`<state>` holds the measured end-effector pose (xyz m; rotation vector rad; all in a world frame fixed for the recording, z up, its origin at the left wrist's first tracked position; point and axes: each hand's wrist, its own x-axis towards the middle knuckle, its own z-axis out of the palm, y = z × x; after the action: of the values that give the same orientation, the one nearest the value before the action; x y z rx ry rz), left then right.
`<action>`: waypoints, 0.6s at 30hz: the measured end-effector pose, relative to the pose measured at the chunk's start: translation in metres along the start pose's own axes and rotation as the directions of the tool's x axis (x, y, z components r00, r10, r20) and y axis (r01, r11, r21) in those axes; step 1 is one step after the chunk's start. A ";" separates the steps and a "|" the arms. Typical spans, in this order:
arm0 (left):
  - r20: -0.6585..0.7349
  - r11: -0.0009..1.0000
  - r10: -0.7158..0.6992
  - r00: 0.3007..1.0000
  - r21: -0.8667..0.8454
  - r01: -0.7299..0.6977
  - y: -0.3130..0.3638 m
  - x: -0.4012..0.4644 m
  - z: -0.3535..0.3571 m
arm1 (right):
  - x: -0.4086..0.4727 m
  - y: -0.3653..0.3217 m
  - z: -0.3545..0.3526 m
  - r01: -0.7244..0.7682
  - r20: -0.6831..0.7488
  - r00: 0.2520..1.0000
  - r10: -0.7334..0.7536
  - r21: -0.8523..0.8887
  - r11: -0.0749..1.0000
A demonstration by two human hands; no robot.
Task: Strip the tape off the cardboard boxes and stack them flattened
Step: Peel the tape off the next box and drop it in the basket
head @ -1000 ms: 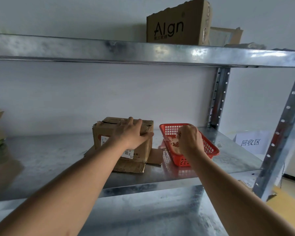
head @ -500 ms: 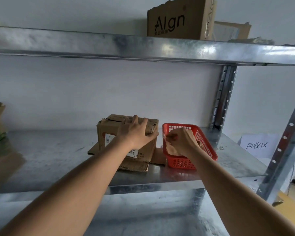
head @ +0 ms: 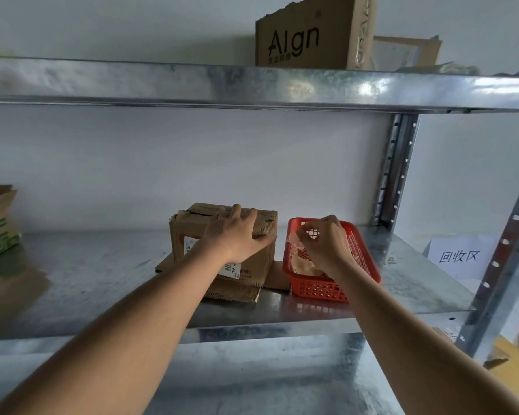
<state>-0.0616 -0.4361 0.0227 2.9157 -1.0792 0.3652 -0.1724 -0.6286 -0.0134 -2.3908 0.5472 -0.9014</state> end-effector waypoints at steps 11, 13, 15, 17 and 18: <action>0.034 0.999 0.030 0.999 -0.042 -0.028 -0.002 -0.009 -0.004 | 0.009 -0.020 -0.006 -0.023 0.073 0.997 0.033 -0.136 0.991; 0.024 0.998 0.037 0.999 -0.050 -0.035 -0.002 -0.010 -0.003 | 0.009 -0.016 -0.008 -0.074 0.139 0.985 0.101 -0.186 0.980; 0.020 0.999 0.034 0.999 -0.043 -0.033 -0.002 -0.009 -0.003 | 0.008 -0.012 -0.010 -0.078 0.185 0.976 0.120 -0.216 0.973; 0.019 0.999 0.033 0.999 -0.022 -0.032 -0.002 -0.007 -0.003 | 0.006 -0.008 -0.013 -0.076 0.229 0.966 0.124 -0.207 0.975; 0.019 0.999 0.031 0.999 -0.016 -0.031 -0.003 -0.006 -0.003 | 0.005 -0.007 -0.015 -0.073 0.252 0.960 0.121 -0.191 0.979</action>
<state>-0.0652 -0.4298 0.0246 2.8975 -1.1255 0.3286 -0.1778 -0.6310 0.0025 -2.5665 0.6589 -0.4984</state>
